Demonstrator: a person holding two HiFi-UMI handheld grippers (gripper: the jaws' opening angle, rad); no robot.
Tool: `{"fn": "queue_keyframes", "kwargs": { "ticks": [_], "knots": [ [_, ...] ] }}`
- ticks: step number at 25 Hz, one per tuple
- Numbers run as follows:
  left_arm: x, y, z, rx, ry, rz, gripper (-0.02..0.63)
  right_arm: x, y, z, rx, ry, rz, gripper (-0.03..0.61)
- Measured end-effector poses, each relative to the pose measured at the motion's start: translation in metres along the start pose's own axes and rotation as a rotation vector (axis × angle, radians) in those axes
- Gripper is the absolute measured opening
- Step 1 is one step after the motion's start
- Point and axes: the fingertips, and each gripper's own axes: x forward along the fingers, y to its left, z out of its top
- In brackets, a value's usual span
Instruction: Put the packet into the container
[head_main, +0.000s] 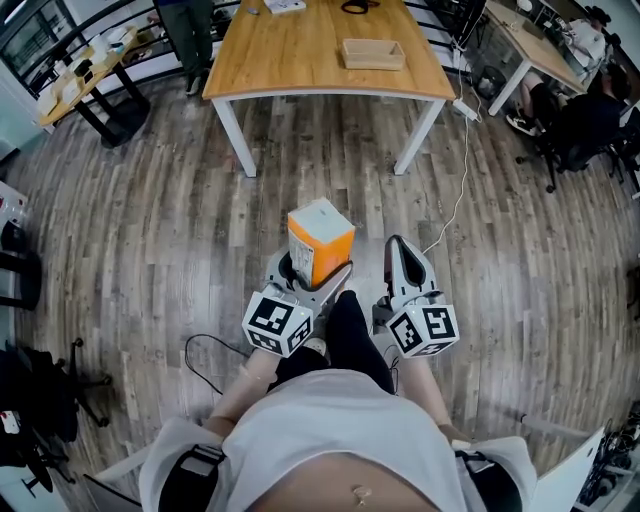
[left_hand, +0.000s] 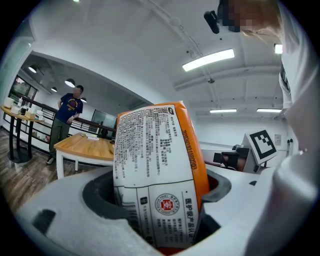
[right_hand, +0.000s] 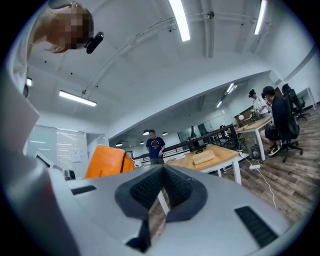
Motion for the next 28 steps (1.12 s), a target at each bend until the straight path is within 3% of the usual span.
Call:
{"fn": "queue_keyframes", "kwargs": {
  "ticks": [28],
  "knots": [
    [0.170,0.069,0.029,-0.029,0.000,0.078,0.393,0.143,-0.109,0.028,0.015,0.048,0.054,0.011]
  ]
}}
